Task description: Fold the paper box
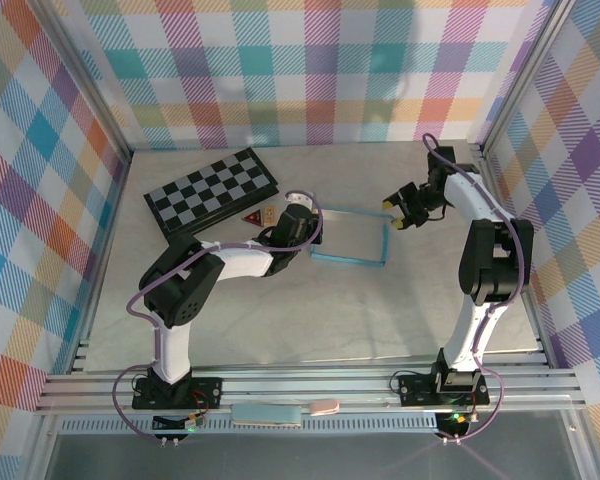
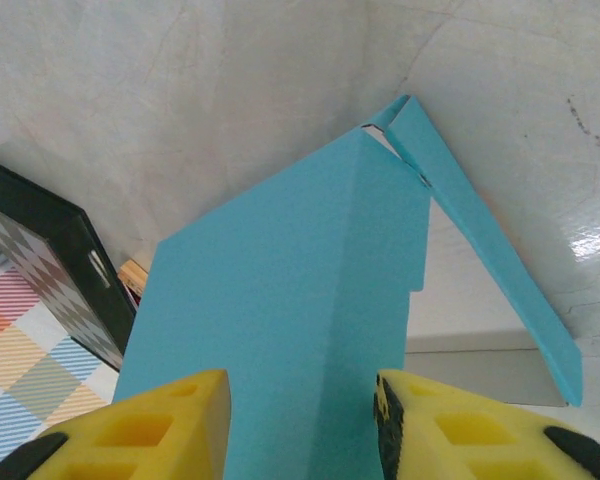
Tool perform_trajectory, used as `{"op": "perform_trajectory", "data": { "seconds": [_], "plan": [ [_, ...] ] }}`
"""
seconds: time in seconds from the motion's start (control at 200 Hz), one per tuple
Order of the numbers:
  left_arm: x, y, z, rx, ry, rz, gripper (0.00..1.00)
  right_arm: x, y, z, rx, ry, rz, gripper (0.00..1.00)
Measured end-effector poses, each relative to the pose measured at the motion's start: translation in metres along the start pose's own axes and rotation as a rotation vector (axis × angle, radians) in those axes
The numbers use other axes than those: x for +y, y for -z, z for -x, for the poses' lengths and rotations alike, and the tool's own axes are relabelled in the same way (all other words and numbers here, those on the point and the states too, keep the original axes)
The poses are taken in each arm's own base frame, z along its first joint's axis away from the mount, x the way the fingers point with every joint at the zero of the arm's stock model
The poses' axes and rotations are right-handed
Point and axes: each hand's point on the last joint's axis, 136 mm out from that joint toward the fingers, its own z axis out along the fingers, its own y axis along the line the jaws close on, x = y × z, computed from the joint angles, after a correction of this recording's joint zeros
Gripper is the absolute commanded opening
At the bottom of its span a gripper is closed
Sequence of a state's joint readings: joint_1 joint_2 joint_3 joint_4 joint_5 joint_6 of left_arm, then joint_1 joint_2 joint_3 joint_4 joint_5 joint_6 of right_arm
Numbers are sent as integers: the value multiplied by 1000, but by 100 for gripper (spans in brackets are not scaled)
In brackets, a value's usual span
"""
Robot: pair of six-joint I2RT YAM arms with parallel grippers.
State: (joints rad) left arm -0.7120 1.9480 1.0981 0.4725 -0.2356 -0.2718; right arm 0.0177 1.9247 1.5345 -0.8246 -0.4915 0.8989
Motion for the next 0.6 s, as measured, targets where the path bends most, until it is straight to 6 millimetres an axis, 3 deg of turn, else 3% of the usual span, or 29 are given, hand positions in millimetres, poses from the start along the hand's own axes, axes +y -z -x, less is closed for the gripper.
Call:
{"op": "perform_trajectory", "data": {
  "seconds": [0.6],
  "plan": [
    [-4, -2, 4, 34, -13, 23, 0, -6, -10, 3, 22, -53, -4, 30]
  ]
}}
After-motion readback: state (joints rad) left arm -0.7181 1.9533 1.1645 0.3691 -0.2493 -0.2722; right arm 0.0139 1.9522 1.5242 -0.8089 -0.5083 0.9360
